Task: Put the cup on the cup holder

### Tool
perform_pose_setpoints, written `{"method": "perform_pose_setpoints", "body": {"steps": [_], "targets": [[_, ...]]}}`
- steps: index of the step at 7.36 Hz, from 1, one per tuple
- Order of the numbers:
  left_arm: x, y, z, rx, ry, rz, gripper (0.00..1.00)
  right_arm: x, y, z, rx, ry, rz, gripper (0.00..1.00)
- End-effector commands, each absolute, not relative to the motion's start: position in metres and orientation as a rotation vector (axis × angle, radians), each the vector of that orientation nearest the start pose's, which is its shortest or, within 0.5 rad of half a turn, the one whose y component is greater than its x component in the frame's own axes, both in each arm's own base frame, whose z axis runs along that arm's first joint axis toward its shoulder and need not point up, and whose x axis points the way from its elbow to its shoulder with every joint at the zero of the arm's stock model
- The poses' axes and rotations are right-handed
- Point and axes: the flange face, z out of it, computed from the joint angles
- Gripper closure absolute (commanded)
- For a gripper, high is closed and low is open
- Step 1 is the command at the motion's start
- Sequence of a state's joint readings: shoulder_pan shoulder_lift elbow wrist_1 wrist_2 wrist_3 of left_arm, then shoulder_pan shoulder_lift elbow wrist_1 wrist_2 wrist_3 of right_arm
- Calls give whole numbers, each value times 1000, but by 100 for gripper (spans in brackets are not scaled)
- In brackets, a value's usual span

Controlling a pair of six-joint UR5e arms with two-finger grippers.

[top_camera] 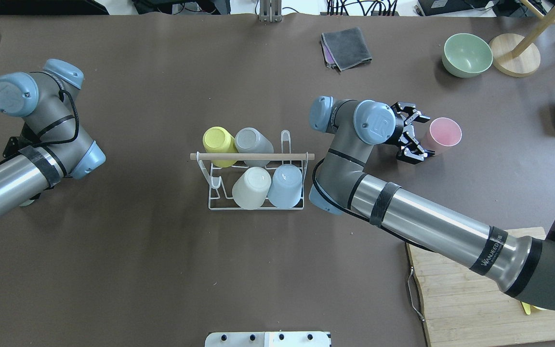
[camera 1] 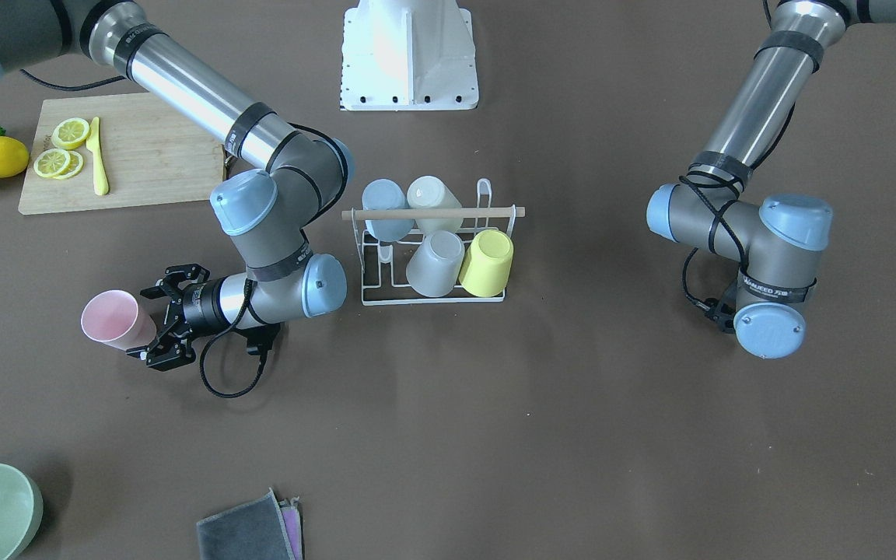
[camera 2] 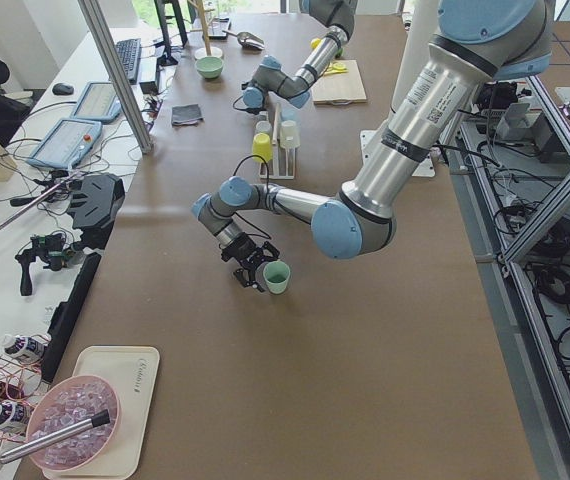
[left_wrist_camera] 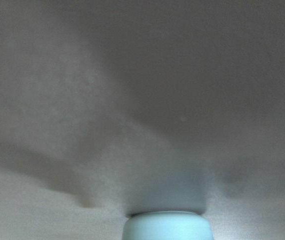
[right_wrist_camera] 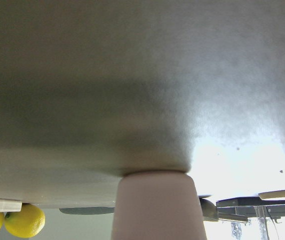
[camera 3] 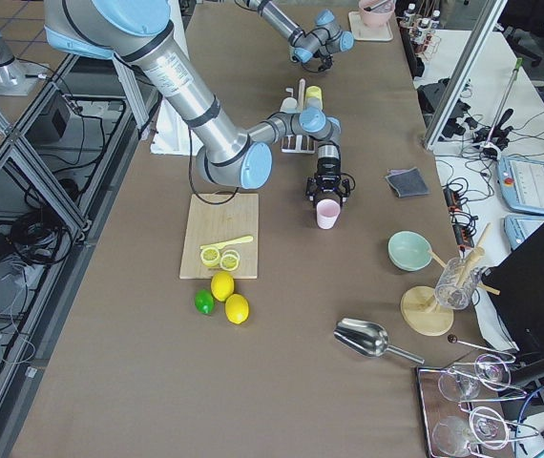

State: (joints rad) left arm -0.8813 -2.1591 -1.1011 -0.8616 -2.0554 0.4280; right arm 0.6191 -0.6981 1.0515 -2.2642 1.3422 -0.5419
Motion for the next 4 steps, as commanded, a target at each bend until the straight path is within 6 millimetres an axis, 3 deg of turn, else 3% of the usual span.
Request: {"method": "perform_pose_setpoints", "body": {"steps": [1, 4], "targets": [[351, -563, 601, -663, 392, 925, 3, -522, -564, 430, -320, 321, -1514, 2], [351, -562, 600, -666, 391, 925, 3, -518, -562, 436, -324, 321, -1515, 2]]}}
